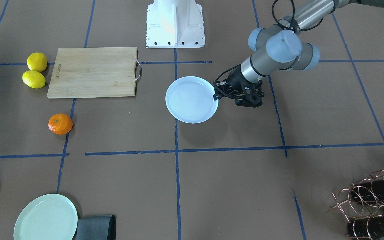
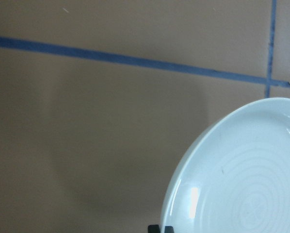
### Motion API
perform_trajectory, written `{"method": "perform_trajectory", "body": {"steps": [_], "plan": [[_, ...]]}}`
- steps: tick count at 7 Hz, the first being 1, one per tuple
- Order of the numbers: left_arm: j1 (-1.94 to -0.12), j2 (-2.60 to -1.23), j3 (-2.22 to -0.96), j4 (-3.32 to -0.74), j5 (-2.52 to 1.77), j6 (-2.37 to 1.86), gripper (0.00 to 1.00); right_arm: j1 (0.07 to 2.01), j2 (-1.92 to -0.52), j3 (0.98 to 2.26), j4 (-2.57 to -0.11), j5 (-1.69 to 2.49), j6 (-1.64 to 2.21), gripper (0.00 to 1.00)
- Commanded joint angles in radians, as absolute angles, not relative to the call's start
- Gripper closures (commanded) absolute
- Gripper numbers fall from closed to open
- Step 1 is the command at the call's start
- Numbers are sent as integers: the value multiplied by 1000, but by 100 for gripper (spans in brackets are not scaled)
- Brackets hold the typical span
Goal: Pick orange to plate
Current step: 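Grip the light blue plate rim with the left gripper and slide it inward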
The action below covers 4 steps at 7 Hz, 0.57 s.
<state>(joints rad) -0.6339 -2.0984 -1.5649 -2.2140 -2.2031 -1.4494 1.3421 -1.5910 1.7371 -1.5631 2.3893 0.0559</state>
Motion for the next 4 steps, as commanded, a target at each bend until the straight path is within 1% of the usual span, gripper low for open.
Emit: {"method": "perform_trajectory", "body": {"steps": [1, 4], "plan": [[-575, -2175, -1490, -2215, -2117, -1479, 100, 1335, -1592, 1738, -1563, 2390, 58, 0], [-569, -2187, -1444, -2215, -2067, -1479, 100, 1335, -1592, 1741, -1563, 2390, 58, 0]]}}
